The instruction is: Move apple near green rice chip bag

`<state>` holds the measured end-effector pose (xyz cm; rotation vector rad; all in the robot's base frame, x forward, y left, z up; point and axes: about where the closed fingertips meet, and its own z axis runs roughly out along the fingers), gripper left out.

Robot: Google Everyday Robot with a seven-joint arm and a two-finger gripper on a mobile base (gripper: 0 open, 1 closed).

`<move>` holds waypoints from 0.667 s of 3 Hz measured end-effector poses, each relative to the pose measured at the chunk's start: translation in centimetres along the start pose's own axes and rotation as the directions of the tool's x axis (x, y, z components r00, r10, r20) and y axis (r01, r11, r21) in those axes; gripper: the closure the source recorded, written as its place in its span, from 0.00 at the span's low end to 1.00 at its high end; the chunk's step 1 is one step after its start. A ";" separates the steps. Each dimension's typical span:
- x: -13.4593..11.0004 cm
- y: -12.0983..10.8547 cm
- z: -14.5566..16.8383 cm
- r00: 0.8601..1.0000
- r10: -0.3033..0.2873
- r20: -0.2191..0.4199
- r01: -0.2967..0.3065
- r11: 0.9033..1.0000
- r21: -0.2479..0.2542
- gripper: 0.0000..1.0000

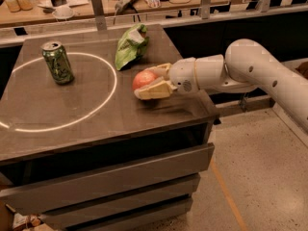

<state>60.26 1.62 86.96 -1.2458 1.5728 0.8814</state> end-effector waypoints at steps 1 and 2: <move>-2.7 -2.9 -1.7 0.997 -0.024 0.074 0.014 0.991 0.133 0.96; -4.1 -6.9 -2.3 0.995 -0.040 0.093 0.014 0.964 0.267 1.00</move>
Offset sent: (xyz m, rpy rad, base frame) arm 0.1165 -0.0408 0.0601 0.0590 -0.1912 -0.4007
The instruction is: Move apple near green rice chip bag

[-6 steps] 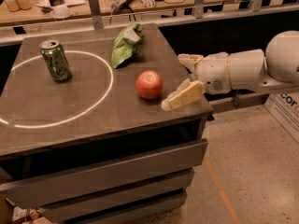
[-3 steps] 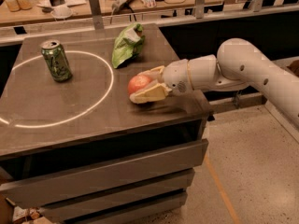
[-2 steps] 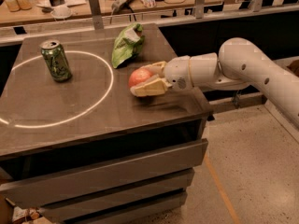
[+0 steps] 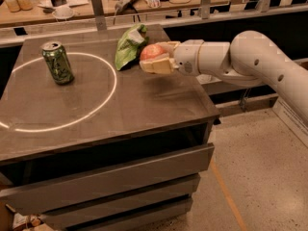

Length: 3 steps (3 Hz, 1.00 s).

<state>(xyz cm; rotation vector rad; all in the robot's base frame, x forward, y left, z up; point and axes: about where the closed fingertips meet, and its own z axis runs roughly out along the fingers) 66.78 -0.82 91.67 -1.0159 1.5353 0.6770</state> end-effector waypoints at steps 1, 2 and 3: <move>0.4 -2.4 2.4 1.000 0.007 -0.009 -0.006 0.999 0.049 1.00; 1.7 -3.4 5.2 0.999 0.039 -0.019 -0.038 0.999 0.034 0.82; 3.0 -3.7 7.9 0.997 0.070 -0.026 -0.070 0.997 -0.023 0.51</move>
Offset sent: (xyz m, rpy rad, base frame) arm 0.0824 0.0396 -0.0466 0.0073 0.0794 -0.0373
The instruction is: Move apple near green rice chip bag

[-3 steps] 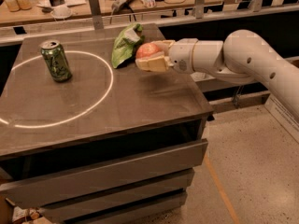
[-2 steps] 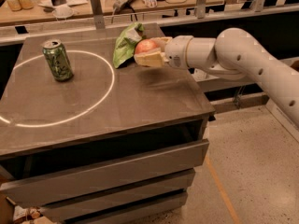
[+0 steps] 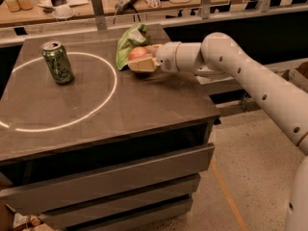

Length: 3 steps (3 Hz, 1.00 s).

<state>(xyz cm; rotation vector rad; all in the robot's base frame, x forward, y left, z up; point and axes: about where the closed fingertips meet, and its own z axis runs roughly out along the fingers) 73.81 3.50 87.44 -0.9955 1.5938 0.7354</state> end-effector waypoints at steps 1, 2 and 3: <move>0.8 -0.3 0.4 0.999 -0.004 -0.038 0.003 1.000 -0.024 0.28; 1.4 -0.6 -0.1 0.997 -0.011 -0.071 0.009 0.999 -0.032 0.04; 1.4 -0.7 -0.6 0.996 -0.022 -0.082 0.019 0.999 -0.036 0.00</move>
Offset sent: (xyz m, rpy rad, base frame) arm 0.0048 -0.0233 -0.0163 -0.1031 0.0412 0.0292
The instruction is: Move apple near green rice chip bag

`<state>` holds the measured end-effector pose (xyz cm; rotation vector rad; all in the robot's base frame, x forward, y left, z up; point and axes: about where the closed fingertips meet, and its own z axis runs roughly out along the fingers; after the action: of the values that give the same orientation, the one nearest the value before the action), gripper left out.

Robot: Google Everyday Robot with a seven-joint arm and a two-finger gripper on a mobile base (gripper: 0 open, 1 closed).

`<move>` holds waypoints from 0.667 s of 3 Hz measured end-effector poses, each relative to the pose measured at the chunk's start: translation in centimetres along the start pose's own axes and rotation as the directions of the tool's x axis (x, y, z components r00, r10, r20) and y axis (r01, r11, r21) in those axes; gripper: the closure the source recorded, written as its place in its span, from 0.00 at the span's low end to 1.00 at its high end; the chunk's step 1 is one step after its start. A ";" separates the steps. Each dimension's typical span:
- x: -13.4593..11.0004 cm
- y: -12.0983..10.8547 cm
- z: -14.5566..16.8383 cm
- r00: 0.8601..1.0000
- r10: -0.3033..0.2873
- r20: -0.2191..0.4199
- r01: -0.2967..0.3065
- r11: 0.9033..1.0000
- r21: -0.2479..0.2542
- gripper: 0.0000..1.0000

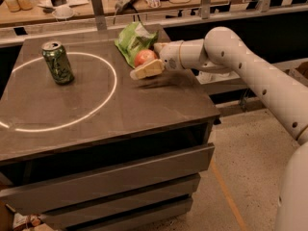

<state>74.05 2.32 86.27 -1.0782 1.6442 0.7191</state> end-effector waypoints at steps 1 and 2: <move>-0.7 0.4 -1.7 1.000 -0.019 0.006 0.019 1.000 0.007 0.00; -1.7 0.8 -4.6 0.999 -0.037 0.015 0.036 0.998 0.045 0.00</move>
Offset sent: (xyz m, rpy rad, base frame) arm -0.0627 -0.1243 0.0651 -0.0270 -0.1103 -0.1906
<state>71.60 -0.71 89.28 -1.0653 1.6154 0.6622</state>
